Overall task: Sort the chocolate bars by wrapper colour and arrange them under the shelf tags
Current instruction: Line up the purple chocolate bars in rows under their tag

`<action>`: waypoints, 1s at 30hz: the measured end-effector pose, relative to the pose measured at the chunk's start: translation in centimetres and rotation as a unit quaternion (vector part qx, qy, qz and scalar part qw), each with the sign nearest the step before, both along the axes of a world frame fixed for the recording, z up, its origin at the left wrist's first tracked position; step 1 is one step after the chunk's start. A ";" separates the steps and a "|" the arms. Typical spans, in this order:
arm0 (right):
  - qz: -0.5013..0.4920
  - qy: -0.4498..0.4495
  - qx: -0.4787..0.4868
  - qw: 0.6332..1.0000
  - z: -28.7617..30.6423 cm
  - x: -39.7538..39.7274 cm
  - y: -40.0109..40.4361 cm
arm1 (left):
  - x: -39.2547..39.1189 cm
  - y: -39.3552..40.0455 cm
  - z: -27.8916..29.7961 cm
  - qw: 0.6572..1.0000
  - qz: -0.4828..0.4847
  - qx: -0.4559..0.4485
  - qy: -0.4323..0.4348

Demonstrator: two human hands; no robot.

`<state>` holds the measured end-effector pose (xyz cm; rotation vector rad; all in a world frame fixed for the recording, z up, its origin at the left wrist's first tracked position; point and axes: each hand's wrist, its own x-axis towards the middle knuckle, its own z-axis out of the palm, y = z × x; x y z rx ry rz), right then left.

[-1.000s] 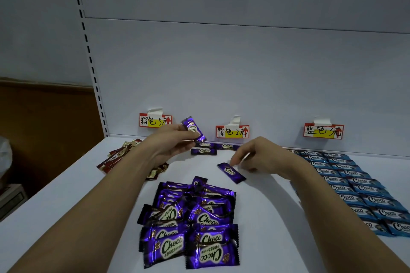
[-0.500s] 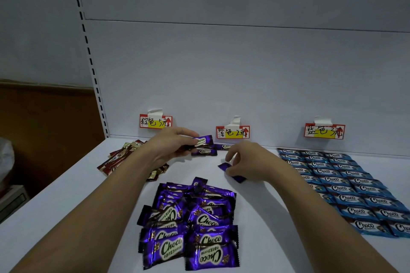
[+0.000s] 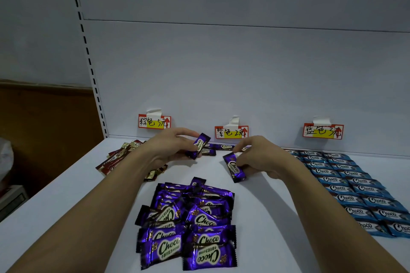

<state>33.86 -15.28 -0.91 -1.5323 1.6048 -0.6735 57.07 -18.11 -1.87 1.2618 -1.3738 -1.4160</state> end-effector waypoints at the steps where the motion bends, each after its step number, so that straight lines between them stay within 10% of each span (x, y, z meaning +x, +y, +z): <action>1: -0.008 0.005 -0.002 1.000 0.1 -0.1 0.0 | 0.0 0.0 0.0 1.000 -0.010 0.000 0.001; 10: 0.071 0.210 -0.119 0.968 -0.4 -0.2 -0.3 | 0.5 0.4 0.1 0.992 -0.057 -0.039 -0.102; 20: 0.105 0.255 -0.162 0.948 -1.3 0.4 -0.6 | 0.5 0.5 0.1 0.910 -0.145 -0.155 -0.356; 30: 0.059 0.269 -0.296 0.914 -3.4 1.7 -3.0 | 0.4 0.6 0.0 0.890 -0.140 -0.202 -0.383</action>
